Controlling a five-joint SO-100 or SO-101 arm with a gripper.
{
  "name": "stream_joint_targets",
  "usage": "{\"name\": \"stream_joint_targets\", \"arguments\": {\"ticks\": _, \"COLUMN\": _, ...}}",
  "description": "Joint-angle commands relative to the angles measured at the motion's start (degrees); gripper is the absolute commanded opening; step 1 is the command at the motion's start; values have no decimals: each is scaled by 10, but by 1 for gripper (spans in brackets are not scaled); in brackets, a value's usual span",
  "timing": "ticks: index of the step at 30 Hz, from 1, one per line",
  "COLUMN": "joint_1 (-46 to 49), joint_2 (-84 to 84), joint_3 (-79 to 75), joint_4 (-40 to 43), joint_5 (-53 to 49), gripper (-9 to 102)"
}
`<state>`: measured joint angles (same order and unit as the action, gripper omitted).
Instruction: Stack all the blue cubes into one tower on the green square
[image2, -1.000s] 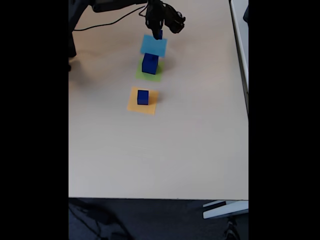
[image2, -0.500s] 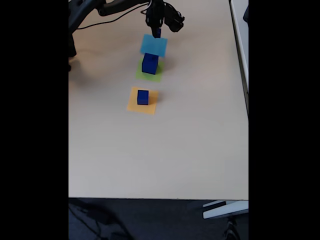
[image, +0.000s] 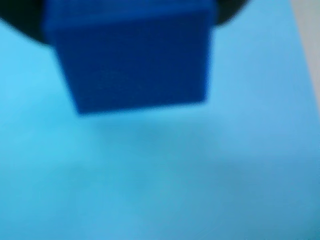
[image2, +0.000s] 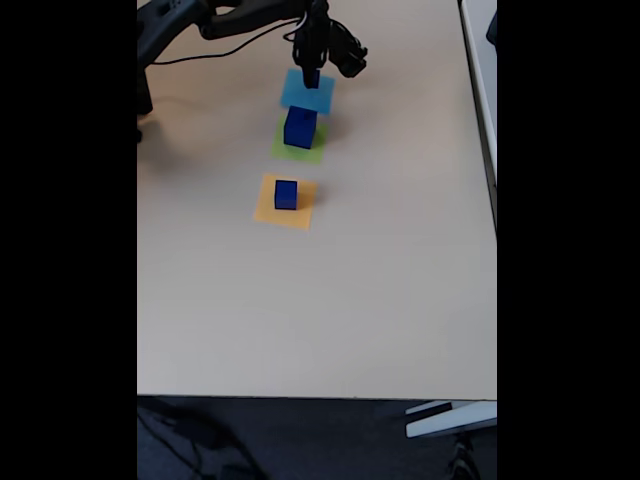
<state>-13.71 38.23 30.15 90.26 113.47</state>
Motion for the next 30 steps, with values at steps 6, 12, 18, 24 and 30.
{"name": "stream_joint_targets", "arguments": {"ticks": 6, "joint_1": 0, "joint_2": 2, "joint_3": -33, "joint_4": -11, "joint_5": -2, "gripper": 0}}
{"name": "stream_joint_targets", "arguments": {"ticks": 12, "joint_1": -2, "joint_2": -4, "joint_3": -33, "joint_4": -12, "joint_5": 0, "gripper": 1}}
{"name": "stream_joint_targets", "arguments": {"ticks": 18, "joint_1": -4, "joint_2": -10, "joint_3": -33, "joint_4": -12, "joint_5": 0, "gripper": 2}}
{"name": "stream_joint_targets", "arguments": {"ticks": 24, "joint_1": -4, "joint_2": -16, "joint_3": -39, "joint_4": -16, "joint_5": -6, "gripper": 4}}
{"name": "stream_joint_targets", "arguments": {"ticks": 30, "joint_1": -7, "joint_2": -19, "joint_3": -48, "joint_4": -17, "joint_5": -8, "gripper": 12}}
